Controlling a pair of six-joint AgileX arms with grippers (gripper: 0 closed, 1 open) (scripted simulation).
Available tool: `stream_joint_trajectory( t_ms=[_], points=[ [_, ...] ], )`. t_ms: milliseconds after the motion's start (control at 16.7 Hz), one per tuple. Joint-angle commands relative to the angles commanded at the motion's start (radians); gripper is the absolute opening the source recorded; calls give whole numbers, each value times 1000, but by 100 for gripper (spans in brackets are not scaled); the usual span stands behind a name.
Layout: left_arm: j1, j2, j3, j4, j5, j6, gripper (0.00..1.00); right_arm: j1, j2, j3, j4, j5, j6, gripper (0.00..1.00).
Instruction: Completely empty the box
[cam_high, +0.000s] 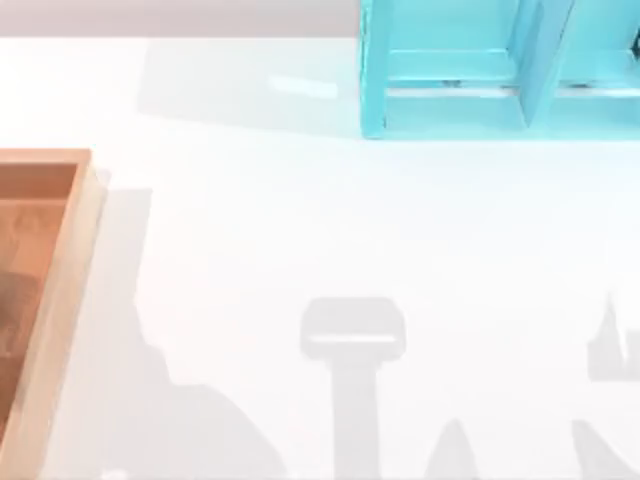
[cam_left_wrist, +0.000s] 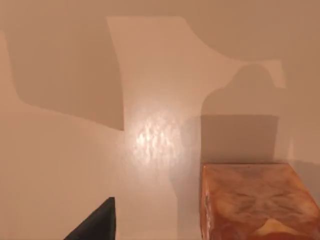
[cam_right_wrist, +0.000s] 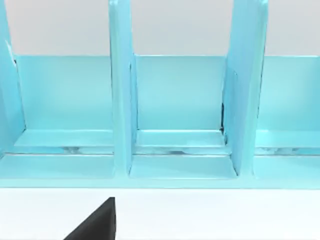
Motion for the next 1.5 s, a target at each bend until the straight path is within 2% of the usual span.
stream_joint_trajectory(
  t_ms=[300,660,1440,1500],
  points=[
    [18,1,-77,77,-1,17,100,0,0,0,0,0,0,100],
    [21,0,-90,89,0,22,100,0,0,0,0,0,0,100],
    [21,0,-90,89,0,22,2,0,0,0,0,0,0,100],
    [21,0,-90,89,0,22,0,0,0,0,0,0,0,100]
  ],
)
